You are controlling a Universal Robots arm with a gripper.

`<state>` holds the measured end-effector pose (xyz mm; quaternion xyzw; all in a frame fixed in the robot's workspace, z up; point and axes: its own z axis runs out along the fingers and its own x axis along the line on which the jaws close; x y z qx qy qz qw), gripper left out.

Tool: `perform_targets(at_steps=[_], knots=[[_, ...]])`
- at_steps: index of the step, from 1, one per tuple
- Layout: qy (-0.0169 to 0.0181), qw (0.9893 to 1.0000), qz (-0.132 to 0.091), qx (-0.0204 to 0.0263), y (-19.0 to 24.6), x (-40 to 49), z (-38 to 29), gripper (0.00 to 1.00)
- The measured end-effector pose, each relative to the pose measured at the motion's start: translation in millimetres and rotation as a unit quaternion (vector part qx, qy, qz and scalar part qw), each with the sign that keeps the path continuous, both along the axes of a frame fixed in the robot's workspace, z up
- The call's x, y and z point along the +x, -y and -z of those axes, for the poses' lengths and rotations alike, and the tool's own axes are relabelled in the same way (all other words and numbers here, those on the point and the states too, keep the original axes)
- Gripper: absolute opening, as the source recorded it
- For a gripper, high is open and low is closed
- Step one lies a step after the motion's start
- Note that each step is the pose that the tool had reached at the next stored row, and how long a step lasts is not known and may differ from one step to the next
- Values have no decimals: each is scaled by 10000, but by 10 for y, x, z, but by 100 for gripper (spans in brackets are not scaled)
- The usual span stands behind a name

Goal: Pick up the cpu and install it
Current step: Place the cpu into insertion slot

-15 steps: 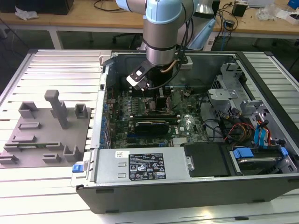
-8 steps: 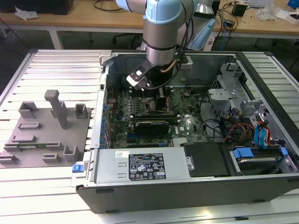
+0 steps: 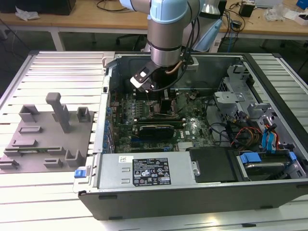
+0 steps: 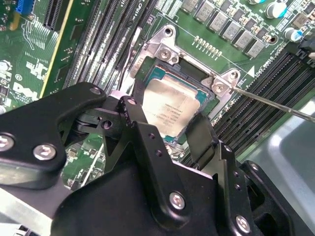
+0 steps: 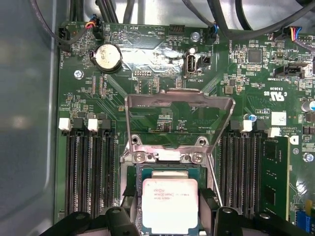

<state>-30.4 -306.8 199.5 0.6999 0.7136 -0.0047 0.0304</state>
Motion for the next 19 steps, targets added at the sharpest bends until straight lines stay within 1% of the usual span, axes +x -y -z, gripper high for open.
perform_targets(at_steps=[12, 13, 15, 18, 19], knots=[[0, 10000, 0, 0, 0, 0, -8, 62], [0, 10000, 0, 0, 0, 0, -8, 69], [0, 10000, 0, 1, 0, 0, -9, 69], [0, 10000, 0, 43, -1, 0, -9, 69], [0, 10000, 0, 81, -1, 0, -9, 69]])
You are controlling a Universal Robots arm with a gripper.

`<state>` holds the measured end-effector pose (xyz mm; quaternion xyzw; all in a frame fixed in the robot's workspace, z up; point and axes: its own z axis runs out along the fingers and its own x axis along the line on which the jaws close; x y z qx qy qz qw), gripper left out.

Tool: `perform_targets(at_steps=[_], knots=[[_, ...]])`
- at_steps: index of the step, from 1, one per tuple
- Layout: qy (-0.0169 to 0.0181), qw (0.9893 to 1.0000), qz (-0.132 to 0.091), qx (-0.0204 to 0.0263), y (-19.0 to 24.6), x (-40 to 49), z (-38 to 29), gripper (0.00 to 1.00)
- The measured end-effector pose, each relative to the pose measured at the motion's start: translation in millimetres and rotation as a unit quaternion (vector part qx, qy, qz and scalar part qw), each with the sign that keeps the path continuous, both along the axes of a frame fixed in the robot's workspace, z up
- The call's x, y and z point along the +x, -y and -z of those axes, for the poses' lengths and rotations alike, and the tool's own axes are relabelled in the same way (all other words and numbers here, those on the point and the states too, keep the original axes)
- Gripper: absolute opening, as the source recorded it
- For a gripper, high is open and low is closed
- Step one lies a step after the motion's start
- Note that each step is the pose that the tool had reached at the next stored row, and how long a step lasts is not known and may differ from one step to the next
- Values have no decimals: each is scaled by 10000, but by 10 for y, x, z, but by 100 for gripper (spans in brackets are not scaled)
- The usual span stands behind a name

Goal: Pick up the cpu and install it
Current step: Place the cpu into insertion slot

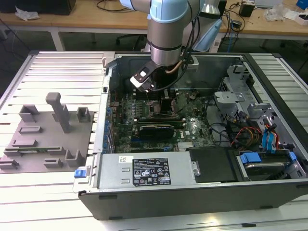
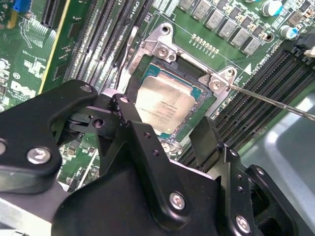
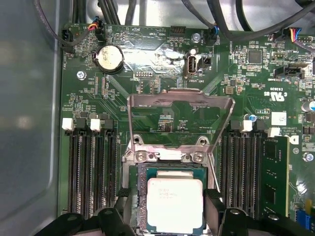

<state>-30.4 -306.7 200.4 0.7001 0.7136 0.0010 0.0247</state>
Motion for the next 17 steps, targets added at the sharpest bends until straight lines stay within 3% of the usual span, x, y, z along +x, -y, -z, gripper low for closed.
perform_targets(at_steps=[2, 17], knots=[[1, 10000, 1, 30, -1, 0, 1, 69], [0, 10000, 2, 31, 0, 13, 0, 69]])
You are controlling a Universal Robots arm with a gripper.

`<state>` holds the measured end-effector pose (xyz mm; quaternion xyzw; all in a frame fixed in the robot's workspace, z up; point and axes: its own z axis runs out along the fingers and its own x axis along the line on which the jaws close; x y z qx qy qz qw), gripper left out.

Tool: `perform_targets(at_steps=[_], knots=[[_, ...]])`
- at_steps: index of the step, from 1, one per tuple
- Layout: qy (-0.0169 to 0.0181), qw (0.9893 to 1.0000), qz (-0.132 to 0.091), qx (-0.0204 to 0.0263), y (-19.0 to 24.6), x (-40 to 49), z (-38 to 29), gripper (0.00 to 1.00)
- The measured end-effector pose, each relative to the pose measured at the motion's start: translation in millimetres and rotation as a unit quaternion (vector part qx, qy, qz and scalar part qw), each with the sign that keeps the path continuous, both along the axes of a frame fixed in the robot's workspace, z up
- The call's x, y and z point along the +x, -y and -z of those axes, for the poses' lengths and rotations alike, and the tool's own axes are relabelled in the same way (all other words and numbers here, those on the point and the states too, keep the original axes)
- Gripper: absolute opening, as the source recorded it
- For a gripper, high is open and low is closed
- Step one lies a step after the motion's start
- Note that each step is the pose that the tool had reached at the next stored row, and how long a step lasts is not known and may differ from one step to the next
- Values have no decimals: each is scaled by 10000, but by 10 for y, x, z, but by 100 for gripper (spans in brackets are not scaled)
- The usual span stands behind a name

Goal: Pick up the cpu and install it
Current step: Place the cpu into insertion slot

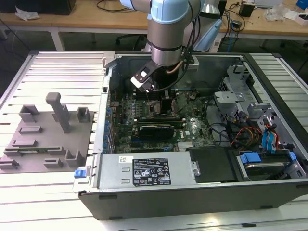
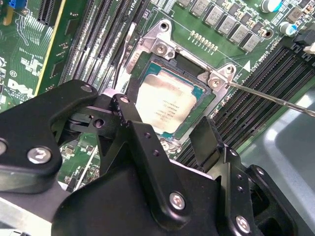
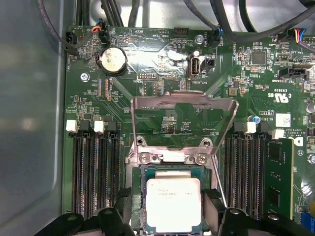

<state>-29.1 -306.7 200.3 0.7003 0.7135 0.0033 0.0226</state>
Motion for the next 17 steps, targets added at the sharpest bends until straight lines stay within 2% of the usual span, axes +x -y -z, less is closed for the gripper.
perform_targets(at_steps=[16, 17], knots=[[0, 10000, 2, 0, 0, -1, 10, 67], [0, 10000, 2, 0, 0, -1, 10, 60]])
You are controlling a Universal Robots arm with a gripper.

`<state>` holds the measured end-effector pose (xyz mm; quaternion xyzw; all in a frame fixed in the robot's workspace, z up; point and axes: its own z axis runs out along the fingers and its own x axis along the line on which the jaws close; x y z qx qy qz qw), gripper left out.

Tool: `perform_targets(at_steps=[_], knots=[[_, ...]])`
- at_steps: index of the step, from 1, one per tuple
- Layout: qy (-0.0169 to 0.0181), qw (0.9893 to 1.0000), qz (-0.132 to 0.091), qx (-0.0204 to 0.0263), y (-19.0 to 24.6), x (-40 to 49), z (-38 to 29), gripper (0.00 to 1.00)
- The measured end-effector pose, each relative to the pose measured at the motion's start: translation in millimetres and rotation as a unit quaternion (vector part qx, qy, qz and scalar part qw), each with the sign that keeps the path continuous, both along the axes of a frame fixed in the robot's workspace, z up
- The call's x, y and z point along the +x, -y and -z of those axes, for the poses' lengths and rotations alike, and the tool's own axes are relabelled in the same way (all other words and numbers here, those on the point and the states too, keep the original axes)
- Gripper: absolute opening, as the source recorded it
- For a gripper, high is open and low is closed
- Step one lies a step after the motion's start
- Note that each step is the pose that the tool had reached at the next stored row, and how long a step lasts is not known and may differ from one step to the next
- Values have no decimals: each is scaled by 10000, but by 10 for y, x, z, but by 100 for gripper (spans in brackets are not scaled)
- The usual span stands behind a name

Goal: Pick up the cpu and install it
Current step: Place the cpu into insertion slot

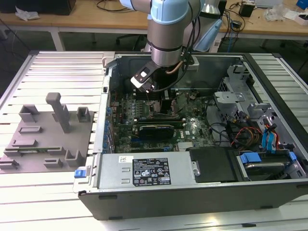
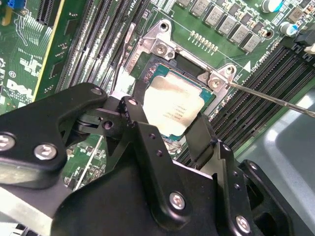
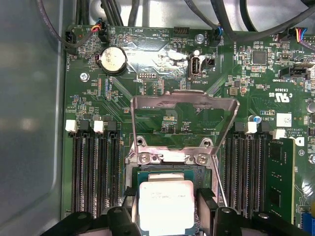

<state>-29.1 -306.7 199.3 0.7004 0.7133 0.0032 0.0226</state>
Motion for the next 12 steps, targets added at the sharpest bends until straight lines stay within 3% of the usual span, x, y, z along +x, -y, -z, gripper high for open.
perform_targets(at_steps=[8, 12], knots=[[0, 10000, 0, 0, 0, 0, 3, 60], [0, 10000, 0, -1, 0, 0, 3, 54]])
